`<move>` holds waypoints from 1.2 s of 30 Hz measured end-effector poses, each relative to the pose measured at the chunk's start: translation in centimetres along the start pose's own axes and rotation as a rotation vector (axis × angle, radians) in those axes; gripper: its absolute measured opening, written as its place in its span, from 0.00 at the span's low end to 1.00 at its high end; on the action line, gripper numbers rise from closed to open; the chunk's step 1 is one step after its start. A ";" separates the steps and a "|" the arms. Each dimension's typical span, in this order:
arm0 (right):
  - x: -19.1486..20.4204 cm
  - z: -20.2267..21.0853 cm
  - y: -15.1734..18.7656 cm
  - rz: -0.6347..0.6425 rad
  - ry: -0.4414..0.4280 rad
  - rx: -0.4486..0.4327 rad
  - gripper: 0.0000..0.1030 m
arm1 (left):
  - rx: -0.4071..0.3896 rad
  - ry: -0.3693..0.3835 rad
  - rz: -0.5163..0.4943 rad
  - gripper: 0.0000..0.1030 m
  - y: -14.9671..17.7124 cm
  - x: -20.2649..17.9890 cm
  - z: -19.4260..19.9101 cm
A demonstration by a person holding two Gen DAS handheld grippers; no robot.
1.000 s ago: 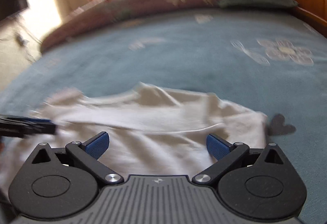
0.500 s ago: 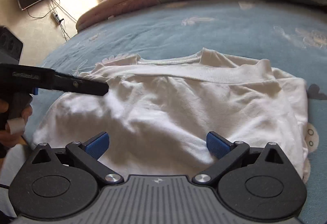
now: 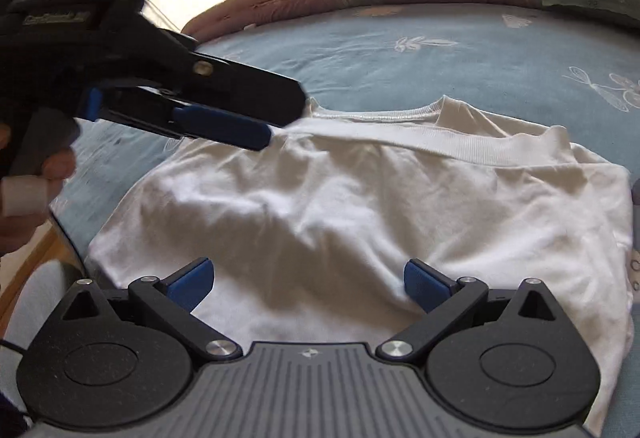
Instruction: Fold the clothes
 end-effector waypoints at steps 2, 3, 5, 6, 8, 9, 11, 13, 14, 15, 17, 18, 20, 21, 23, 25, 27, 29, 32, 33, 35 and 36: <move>-0.6 1.2 -0.3 0.005 0.034 -0.025 1.00 | 0.066 -0.034 0.019 0.67 1.7 1.0 -2.0; -1.0 1.9 -0.5 0.008 0.058 -0.048 1.00 | 0.071 -0.045 0.030 0.66 2.2 1.5 -2.5; -2.1 3.1 -1.0 0.005 0.111 -0.094 1.00 | 0.073 -0.058 0.059 0.66 2.4 2.0 -2.8; -3.0 3.3 -1.0 -0.005 0.140 -0.102 1.00 | 0.078 -0.061 0.077 0.66 2.2 1.9 -2.6; -4.8 3.2 -0.3 -0.035 0.177 -0.085 1.00 | 0.059 -0.049 0.048 0.67 1.2 1.1 -2.1; -5.6 3.1 0.2 -0.052 0.185 -0.071 1.00 | 0.047 -0.047 0.022 0.67 0.7 0.7 -1.8; -6.1 3.6 0.8 -0.063 0.165 -0.107 1.00 | 0.025 -0.041 -0.017 0.69 -0.2 0.0 -1.7; -6.1 3.7 1.0 -0.070 0.162 -0.115 1.00 | 0.013 -0.033 -0.033 0.70 -1.0 -0.2 -2.5; -6.1 3.7 1.1 -0.071 0.161 -0.118 1.00 | 0.015 -0.032 -0.034 0.70 -1.3 -0.1 -3.2; -6.0 3.6 1.2 -0.063 0.162 -0.117 1.00 | 0.016 -0.032 -0.036 0.70 -1.6 -0.1 -3.9; -5.9 3.4 1.3 -0.046 0.165 -0.116 1.00 | 0.020 -0.046 -0.041 0.70 -1.7 0.6 -5.5; -5.9 3.3 1.3 -0.041 0.166 -0.117 1.00 | 0.034 -0.072 -0.037 0.70 -1.6 1.3 -6.5; -5.8 3.5 1.4 -0.037 0.165 -0.122 1.00 | 0.054 -0.114 -0.014 0.67 -1.6 2.3 -7.7; -5.9 3.7 1.5 -0.040 0.163 -0.126 1.00 | 0.053 -0.121 0.004 0.68 -1.9 2.4 -7.8; -5.9 3.9 1.6 -0.050 0.158 -0.133 1.00 | 0.039 -0.127 0.012 0.67 -2.4 2.1 -7.6; -6.0 4.0 1.7 -0.053 0.153 -0.138 1.00 | 0.010 -0.092 -0.015 0.69 -3.0 0.7 -6.8; -6.0 4.0 1.8 -0.050 0.150 -0.144 1.00 | 0.010 -0.019 -0.008 0.71 -3.1 -0.5 -6.8; -5.9 3.9 1.8 -0.039 0.152 -0.143 1.00 | 0.023 -0.040 -0.043 0.71 -2.7 -0.7 -7.8; -5.7 3.8 1.9 -0.022 0.156 -0.145 1.00 | 0.076 -0.089 -0.080 0.71 -1.8 -0.2 -9.4; -5.7 3.8 2.0 -0.017 0.160 -0.148 1.00 | 0.091 -0.096 -0.093 0.75 -1.6 -0.1 -9.8; -5.6 3.8 2.1 -0.006 0.169 -0.152 1.00 | 0.111 -0.113 -0.125 0.74 -1.4 -0.4 -9.7; -5.4 3.6 2.2 0.011 0.181 -0.149 1.00 | 0.114 -0.125 -0.145 0.74 -1.5 -0.7 -9.2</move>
Point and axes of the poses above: each gripper's, at about its wrist camera, not at the fingertips, and z roughly against the way its jaws point, x to its left, y to its underside, the point moved 7 cm from there along -z, roughly the way its jaws point, and after that the axes turned 12 degrees about -x, right-handed, at the moved point
